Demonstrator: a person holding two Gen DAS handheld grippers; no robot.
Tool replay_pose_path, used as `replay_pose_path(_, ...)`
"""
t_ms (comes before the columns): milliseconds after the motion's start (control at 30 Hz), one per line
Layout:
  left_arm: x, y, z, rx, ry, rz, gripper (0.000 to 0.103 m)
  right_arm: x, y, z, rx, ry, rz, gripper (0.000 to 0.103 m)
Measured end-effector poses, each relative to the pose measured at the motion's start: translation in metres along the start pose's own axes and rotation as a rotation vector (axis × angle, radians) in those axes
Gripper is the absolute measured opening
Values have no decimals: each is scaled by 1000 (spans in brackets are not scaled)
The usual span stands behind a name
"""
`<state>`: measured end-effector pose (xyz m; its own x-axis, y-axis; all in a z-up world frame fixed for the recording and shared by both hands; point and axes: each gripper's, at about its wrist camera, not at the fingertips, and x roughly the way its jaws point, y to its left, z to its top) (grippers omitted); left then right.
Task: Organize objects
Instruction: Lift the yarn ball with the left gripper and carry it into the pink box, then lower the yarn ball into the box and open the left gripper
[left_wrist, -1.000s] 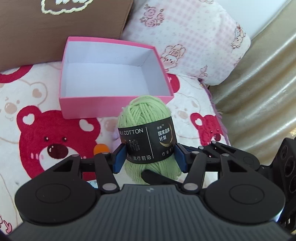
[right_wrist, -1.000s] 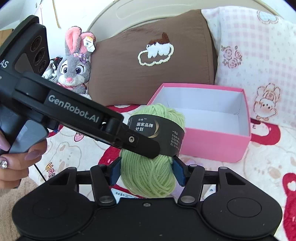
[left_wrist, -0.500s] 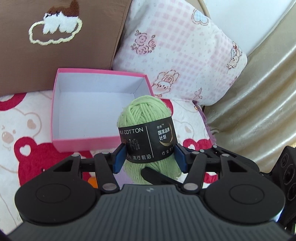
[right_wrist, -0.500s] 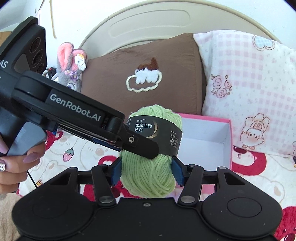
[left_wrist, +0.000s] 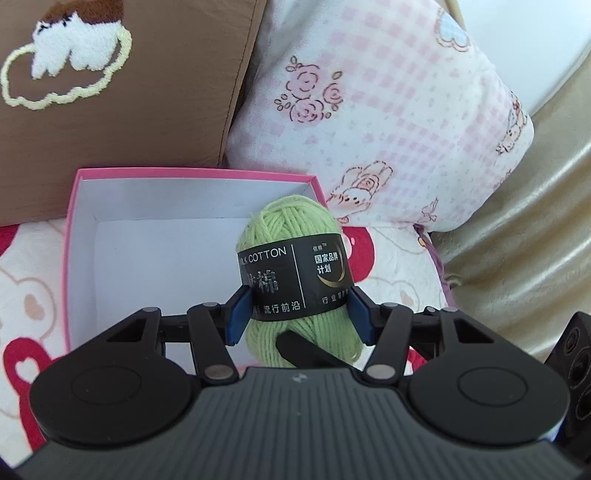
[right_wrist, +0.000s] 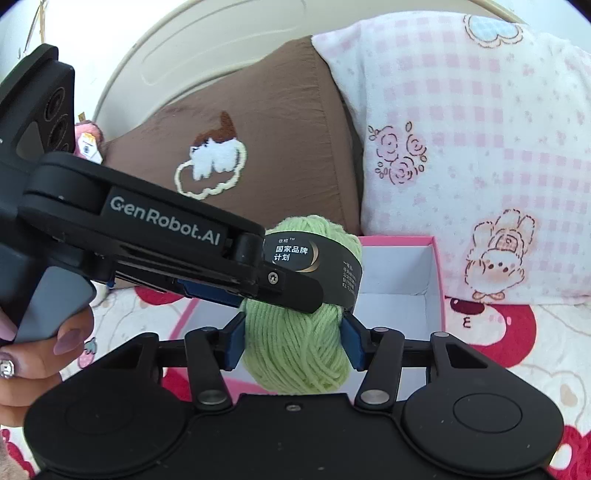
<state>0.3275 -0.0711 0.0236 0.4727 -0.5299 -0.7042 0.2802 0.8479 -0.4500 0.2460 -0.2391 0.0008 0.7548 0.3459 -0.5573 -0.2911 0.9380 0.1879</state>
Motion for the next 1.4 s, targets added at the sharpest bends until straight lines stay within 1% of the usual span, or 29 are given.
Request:
replay_pose_path(133, 29, 12, 12, -22, 6, -20, 55, 21, -15, -2, 27, -12, -18, 58)
replay_pose_path(267, 62, 20, 14, -30, 37, -17, 55, 43, -22, -13, 9, 8, -65, 58)
replay_pose_path(367, 83, 28, 14, -49, 58, -29, 54, 55, -26, -18, 4, 29, -100, 58)
replay_pose_path(600, 116, 40, 16, -86, 90, -65, 54, 77, -27, -24, -73, 59, -197, 58)
replay_pose_path(700, 123, 47, 15, -98, 97, -81, 54, 81, -25, -27, -111, 65, -215, 58)
replay_pose_path(800, 131, 52, 14, -113, 100, -81, 54, 85, -24, -27, -128, 71, -218, 57)
replay_pose_path(867, 137, 56, 12, -133, 131, -64, 53, 88, -22, -28, -147, 80, -215, 55)
replay_pose_path(900, 140, 59, 9, -150, 150, -62, 51, 89, -20, -28, -157, 81, -208, 50)
replay_pose_path(933, 143, 62, 7, -167, 157, -77, 45, 90, -19, -28, -168, 83, -208, 49)
replay_pose_path(967, 146, 66, 4, -189, 163, -99, 42, 91, -17, -29, -181, 88, -210, 49)
replay_pose_path(1000, 149, 71, 3, -227, 170, -125, 41, 92, -17, -29, -192, 96, -212, 49)
replay_pose_path(1033, 150, 75, 2, -256, 173, -134, 41, 93, -17, -30, -198, 106, -214, 49)
replay_pose_path(1067, 150, 76, 3, -261, 169, -133, 41, 95, -19, -31, -196, 123, -212, 49)
replay_pose_path(1200, 144, 74, 9, -206, 133, -72, 39, 92, -27, -28, -177, 179, -205, 49)
replay_pose_path(1233, 143, 73, 10, -196, 134, -62, 39, 91, -29, -26, -169, 202, -184, 49)
replay_pose_path(1300, 145, 73, 12, -192, 139, -54, 39, 89, -32, -24, -150, 239, -144, 49)
replay_pose_path(1400, 149, 72, 12, -208, 146, -59, 39, 91, -29, -25, -169, 280, -154, 49)
